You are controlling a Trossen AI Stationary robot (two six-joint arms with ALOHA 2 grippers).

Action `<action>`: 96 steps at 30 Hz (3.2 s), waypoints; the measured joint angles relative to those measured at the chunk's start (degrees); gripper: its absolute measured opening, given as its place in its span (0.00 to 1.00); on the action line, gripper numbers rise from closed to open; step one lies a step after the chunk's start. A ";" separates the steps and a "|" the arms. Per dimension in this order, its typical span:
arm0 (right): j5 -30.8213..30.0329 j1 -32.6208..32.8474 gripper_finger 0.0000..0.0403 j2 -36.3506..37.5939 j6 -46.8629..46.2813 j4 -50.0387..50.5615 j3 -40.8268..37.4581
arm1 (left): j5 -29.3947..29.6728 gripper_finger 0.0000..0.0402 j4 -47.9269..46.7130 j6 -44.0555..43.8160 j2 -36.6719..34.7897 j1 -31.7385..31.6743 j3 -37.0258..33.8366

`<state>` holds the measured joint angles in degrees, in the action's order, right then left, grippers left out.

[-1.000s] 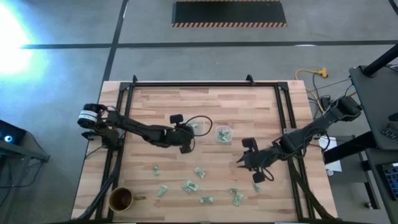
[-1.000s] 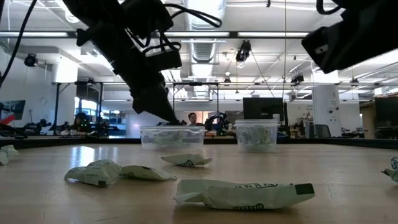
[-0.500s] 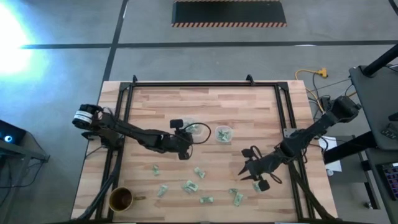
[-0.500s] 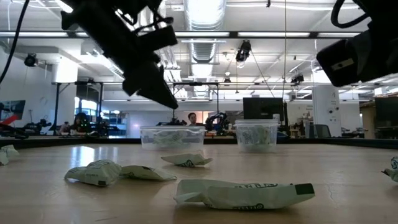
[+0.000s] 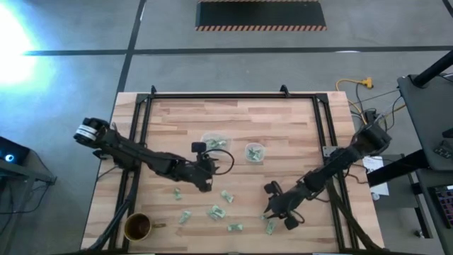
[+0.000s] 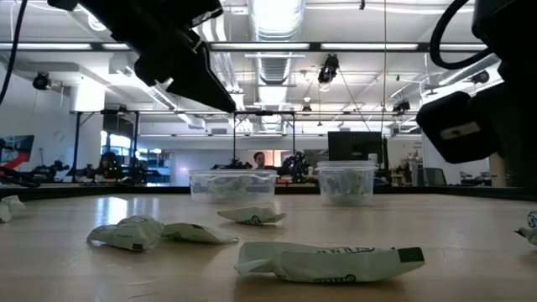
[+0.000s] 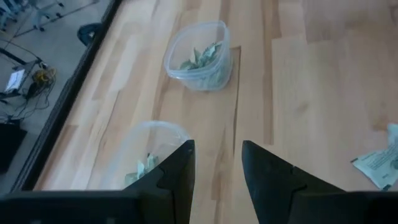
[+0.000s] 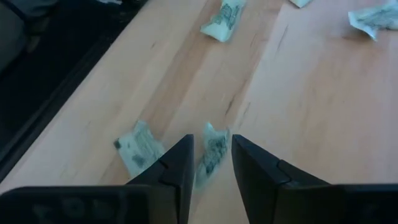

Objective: Pick and place items into bin
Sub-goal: Put the green stevia packet into the right transparent bin

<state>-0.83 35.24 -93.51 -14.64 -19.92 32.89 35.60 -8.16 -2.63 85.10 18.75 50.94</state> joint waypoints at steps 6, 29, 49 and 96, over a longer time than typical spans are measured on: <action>-0.18 0.00 0.22 -2.24 1.18 5.90 3.43 | 0.91 0.29 -0.09 0.00 -0.56 0.61 -0.13; -2.35 -0.17 0.19 -4.77 1.15 5.42 4.19 | 0.91 0.29 0.02 0.00 -0.59 0.81 -0.42; -4.04 -0.30 0.02 -3.61 7.30 7.55 5.63 | 0.91 0.29 0.13 0.02 -0.59 0.81 -0.33; -30.17 -26.69 0.02 10.20 17.84 22.77 5.33 | 1.04 0.29 0.13 0.03 -0.59 0.81 -0.61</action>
<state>-31.00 8.56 -83.31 3.19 2.85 38.22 36.64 -8.03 -2.60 84.51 19.55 50.33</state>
